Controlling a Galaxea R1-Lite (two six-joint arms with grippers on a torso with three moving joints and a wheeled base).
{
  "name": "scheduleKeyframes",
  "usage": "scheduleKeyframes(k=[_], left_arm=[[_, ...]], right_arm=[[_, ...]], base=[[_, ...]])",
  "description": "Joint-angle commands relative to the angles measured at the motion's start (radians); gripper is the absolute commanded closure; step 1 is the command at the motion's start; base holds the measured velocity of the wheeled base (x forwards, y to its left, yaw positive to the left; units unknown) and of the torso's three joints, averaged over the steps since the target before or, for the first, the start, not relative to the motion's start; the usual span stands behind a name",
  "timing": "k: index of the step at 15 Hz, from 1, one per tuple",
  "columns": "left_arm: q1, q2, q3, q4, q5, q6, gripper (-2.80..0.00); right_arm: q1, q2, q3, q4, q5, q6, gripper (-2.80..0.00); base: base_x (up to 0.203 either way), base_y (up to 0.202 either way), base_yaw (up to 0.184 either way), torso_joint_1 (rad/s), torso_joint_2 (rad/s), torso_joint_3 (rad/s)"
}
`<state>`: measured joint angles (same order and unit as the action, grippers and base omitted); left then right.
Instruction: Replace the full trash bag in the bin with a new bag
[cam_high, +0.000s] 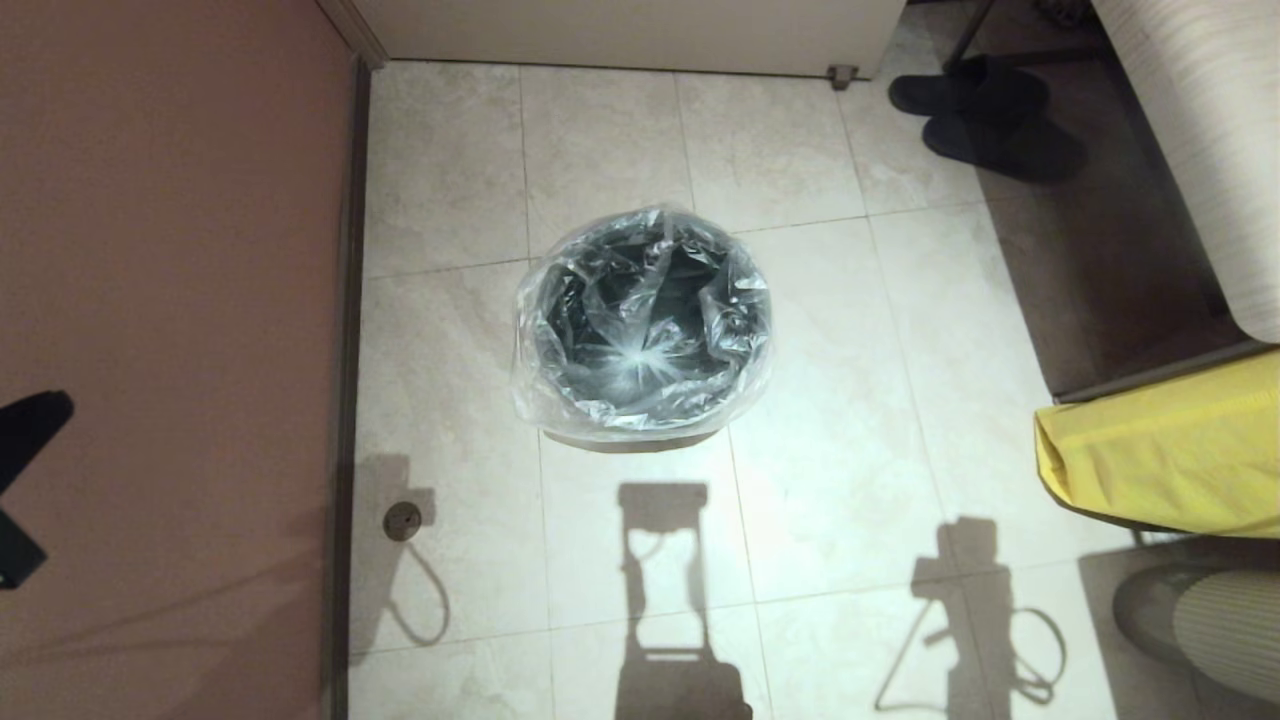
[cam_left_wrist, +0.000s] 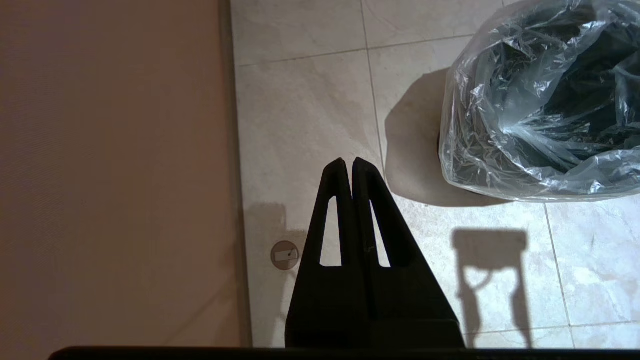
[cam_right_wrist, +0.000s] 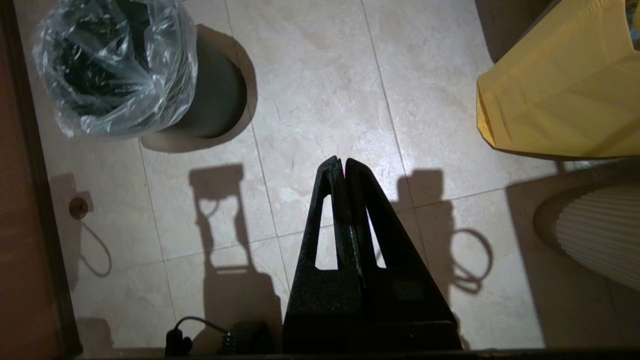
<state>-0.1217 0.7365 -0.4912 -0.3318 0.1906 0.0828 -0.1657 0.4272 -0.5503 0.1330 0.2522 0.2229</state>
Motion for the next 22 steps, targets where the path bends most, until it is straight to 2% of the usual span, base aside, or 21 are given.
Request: scheduleKeyframes(k=[1, 4, 7, 10, 12, 14, 16, 22], left_arm=[[0.023, -0.121, 0.031, 0.004, 0.003, -0.016, 0.0], [0.074, -0.201, 0.065, 0.028, 0.001, -0.035, 0.0], [0.09, -0.339, 0.145, 0.116, -0.015, -0.038, 0.0], [0.09, -0.406, 0.238, 0.152, -0.038, -0.041, 0.0], [0.091, -0.429, 0.262, 0.158, -0.07, -0.041, 0.0], [0.091, -0.469, 0.291, 0.17, -0.089, -0.04, 0.0], [0.091, -0.495, 0.325, 0.181, -0.117, -0.04, 0.0], [0.111, -0.589, 0.372, 0.22, -0.239, -0.04, 0.0]], right_arm=[[-0.008, -0.137, 0.0, 0.08, 0.027, -0.025, 0.0], [-0.009, -0.139, -0.012, 0.085, 0.03, -0.03, 0.0], [0.015, -0.129, -0.022, 0.103, 0.043, -0.033, 0.0], [0.051, -0.137, -0.003, 0.205, 0.047, -0.047, 0.0], [0.052, -0.137, 0.005, 0.204, 0.055, -0.069, 0.0], [0.103, -0.137, 0.008, 0.207, 0.054, -0.093, 0.0], [0.11, -0.153, 0.043, 0.208, 0.053, -0.108, 0.0], [0.154, -0.345, 0.205, 0.205, 0.025, -0.131, 0.0]], base=[[0.0, 0.0, 0.0, 0.0, 0.0, 0.0], [0.0, 0.0, 0.0, 0.0, 0.0, 0.0], [0.0, 0.0, 0.0, 0.0, 0.0, 0.0], [0.0, 0.0, 0.0, 0.0, 0.0, 0.0], [0.0, 0.0, 0.0, 0.0, 0.0, 0.0], [0.0, 0.0, 0.0, 0.0, 0.0, 0.0], [0.0, 0.0, 0.0, 0.0, 0.0, 0.0], [0.0, 0.0, 0.0, 0.0, 0.0, 0.0]])
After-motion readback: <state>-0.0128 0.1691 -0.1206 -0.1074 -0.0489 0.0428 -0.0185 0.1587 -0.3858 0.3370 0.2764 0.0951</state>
